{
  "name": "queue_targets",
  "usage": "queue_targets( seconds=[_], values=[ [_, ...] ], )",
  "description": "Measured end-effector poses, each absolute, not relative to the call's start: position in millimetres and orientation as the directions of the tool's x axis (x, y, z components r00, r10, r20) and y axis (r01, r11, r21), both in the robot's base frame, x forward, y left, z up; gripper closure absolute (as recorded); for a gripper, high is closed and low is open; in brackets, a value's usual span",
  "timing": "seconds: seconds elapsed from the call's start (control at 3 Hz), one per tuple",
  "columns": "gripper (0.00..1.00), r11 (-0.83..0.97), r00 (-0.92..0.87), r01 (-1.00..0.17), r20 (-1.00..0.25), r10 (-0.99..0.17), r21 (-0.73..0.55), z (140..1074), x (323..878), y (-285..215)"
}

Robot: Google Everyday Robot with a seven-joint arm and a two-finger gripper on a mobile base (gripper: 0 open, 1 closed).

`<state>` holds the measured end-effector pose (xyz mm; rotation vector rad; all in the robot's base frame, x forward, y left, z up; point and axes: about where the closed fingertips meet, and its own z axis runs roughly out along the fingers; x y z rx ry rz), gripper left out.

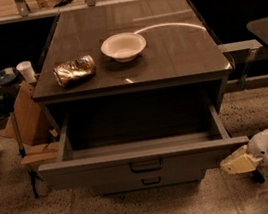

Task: Close top drawer

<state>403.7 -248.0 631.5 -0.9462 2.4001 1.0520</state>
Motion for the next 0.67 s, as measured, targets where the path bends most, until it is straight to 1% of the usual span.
queue_targets(
  seconds=[0.33,0.67],
  values=[
    [1.00,0.508,-0.740,-0.668,-0.552,-0.384,0.543,634,419,-247],
    [1.00,0.505,-0.751,-0.656,-0.555,-0.359,0.561,638,434,-236]
  ],
)
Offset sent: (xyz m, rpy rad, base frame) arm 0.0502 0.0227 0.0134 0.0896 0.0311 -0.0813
